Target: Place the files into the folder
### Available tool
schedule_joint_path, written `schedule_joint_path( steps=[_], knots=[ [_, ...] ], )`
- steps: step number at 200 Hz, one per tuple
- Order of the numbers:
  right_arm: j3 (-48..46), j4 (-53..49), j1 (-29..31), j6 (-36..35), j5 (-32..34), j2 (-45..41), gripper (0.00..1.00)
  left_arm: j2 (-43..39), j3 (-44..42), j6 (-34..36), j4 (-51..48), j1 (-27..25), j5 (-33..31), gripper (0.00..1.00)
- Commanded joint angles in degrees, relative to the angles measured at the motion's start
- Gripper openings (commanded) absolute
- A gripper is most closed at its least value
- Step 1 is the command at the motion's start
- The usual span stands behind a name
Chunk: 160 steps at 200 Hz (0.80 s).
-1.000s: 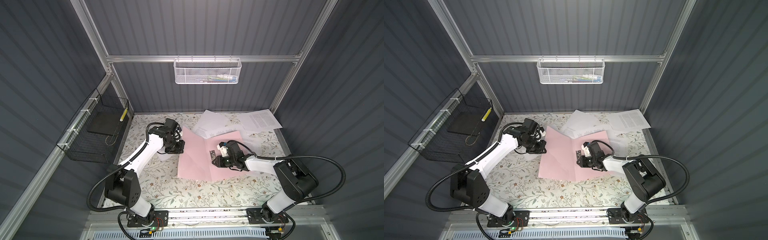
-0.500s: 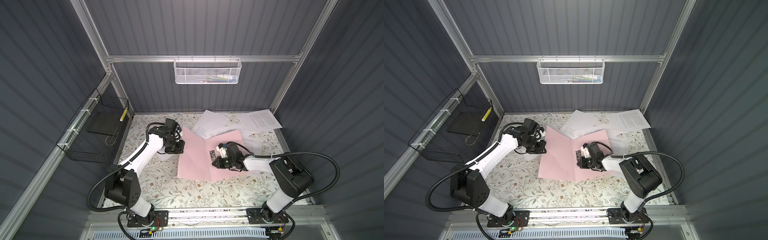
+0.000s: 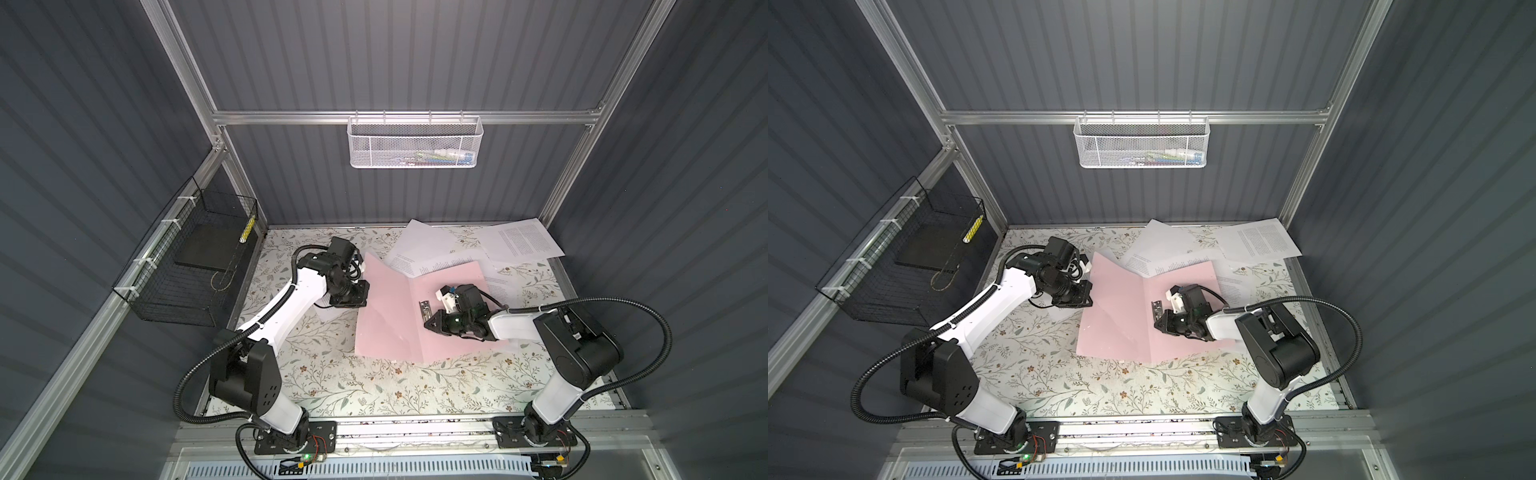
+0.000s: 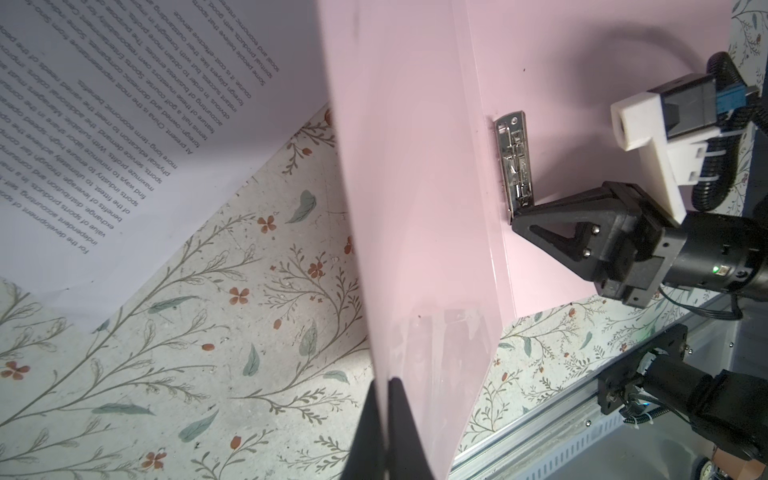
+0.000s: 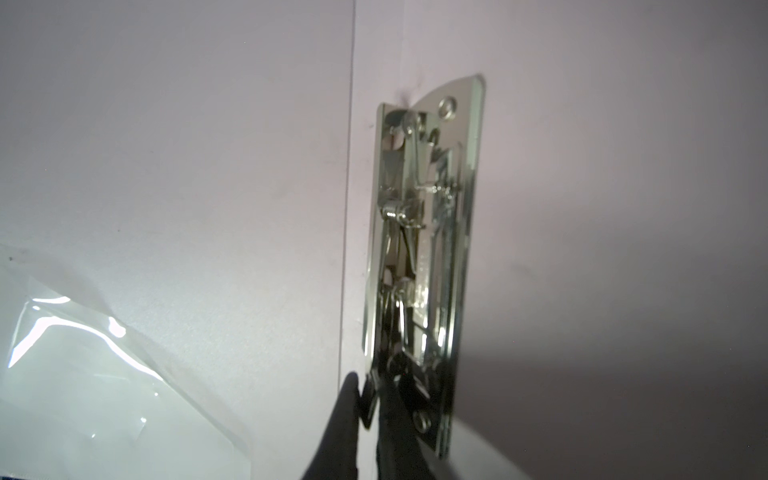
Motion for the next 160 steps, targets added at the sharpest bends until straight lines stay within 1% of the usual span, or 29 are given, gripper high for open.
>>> schedule_joint_path(
  steps=[1,20,42,57,74,86,107,109,149,159,160],
  knots=[
    [-1.05,1.34,-0.23,0.74,-1.25,0.66,0.10,-1.09,-0.42,1.85,-2.19,-0.14,-0.94,0.00],
    [-1.26,1.54,-0.19,0.74,-1.34,0.82,0.08,-1.13,-0.43,1.93,-2.26,-0.13,-1.28,0.00],
    [-1.29,1.29,-0.30,0.29,-0.41,1.70,0.00,-1.36,-0.50,1.79,-2.45,-0.13,-2.77,0.00],
    [-1.36,1.28,-0.29,-0.18,0.51,2.52,0.00,-1.55,-0.51,1.42,-2.75,-0.13,-4.71,0.00],
    [-1.85,1.54,-0.54,-0.26,1.30,3.87,0.00,-1.65,-0.46,0.79,-3.71,-0.13,-8.83,0.00],
    [-2.07,1.54,-0.46,-0.49,1.59,4.54,0.00,-1.91,-0.42,0.92,-3.75,-0.13,-10.16,0.00],
    [-2.91,1.22,-0.60,-1.05,3.74,4.93,0.00,-2.04,-0.17,0.86,-3.75,-0.13,-13.36,0.00],
    [-3.00,1.09,-0.59,-1.14,3.97,4.88,0.00,-2.02,-0.09,0.88,-4.96,-0.13,-13.70,0.00],
    [-2.16,-4.28,-0.60,-2.64,10.36,6.53,0.00,-1.25,0.48,0.96,-6.16,-0.13,-15.20,0.00],
    [-1.85,-5.73,-0.58,-3.12,10.62,7.09,0.00,-0.97,1.41,0.95,-6.77,-0.13,-15.11,0.00],
    [-1.84,-5.83,-0.55,-3.11,11.67,7.11,0.00,-0.97,1.51,0.96,-6.84,-0.13,-15.09,0.00]
  ],
)
